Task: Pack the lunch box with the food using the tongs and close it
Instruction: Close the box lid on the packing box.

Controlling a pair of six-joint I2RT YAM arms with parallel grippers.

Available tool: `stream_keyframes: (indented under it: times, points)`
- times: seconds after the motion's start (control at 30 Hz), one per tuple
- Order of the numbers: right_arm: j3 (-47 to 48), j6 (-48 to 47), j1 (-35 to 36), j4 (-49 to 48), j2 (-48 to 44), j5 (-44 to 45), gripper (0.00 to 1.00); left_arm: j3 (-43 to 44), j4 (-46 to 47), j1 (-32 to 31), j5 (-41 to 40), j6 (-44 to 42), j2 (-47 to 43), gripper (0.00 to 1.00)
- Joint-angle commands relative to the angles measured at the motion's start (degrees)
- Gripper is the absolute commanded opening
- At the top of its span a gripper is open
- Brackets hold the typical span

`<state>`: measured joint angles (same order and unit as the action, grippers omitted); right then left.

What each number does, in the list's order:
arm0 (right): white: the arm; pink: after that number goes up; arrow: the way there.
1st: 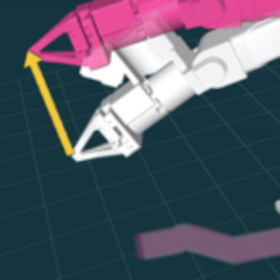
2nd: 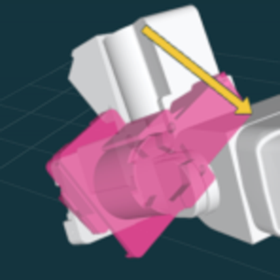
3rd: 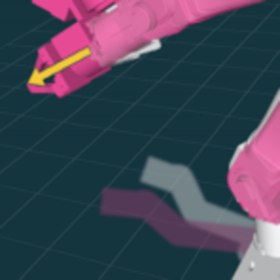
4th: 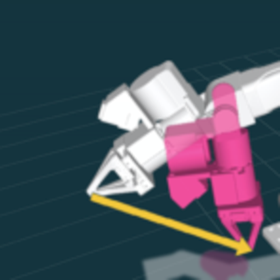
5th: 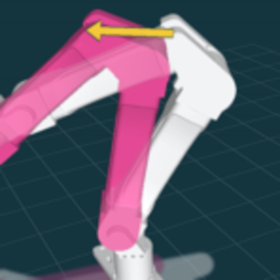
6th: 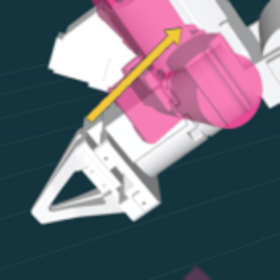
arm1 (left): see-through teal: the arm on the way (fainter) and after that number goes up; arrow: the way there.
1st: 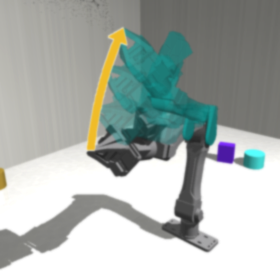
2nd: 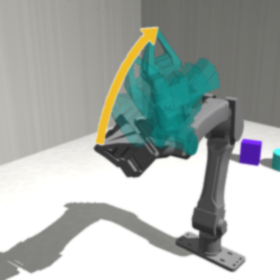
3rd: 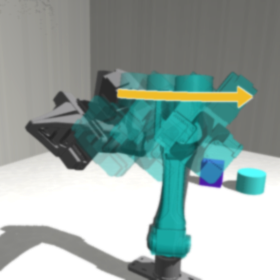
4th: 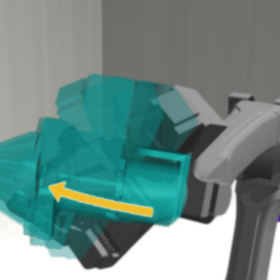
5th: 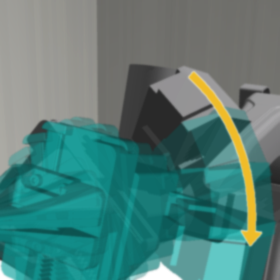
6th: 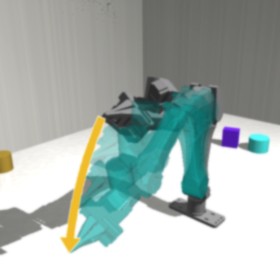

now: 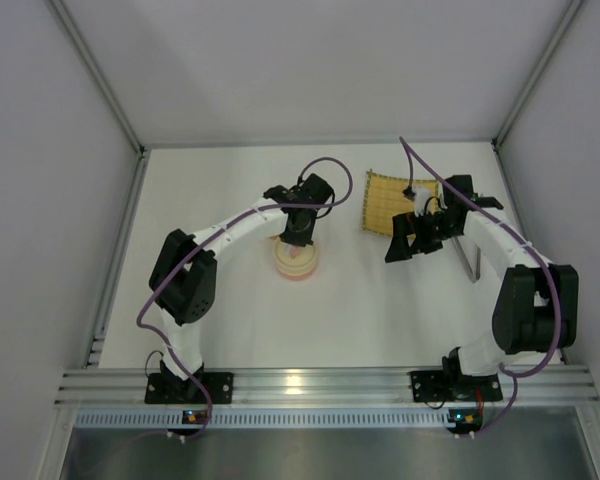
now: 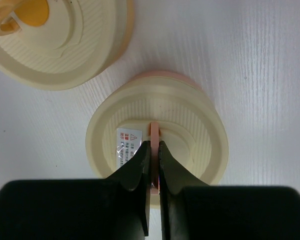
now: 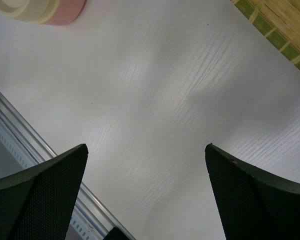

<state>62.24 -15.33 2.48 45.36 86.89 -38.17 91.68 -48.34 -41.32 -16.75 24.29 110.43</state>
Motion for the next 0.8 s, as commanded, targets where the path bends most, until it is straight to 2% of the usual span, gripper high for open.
stream_keyframes:
  times: [0.0, 0.77]
  points:
    - [-0.4, -0.5, -0.7, -3.3, 0.4, -2.2, 1.00, -0.7, 2.6, -0.3, 0.8, 0.8, -1.2, 0.00]
    - [-1.2, -1.0, -0.8, -3.3, 0.3, -2.3, 0.99, -2.1, 3.4, 1.2, 2.2, 0.4, -3.0, 0.00]
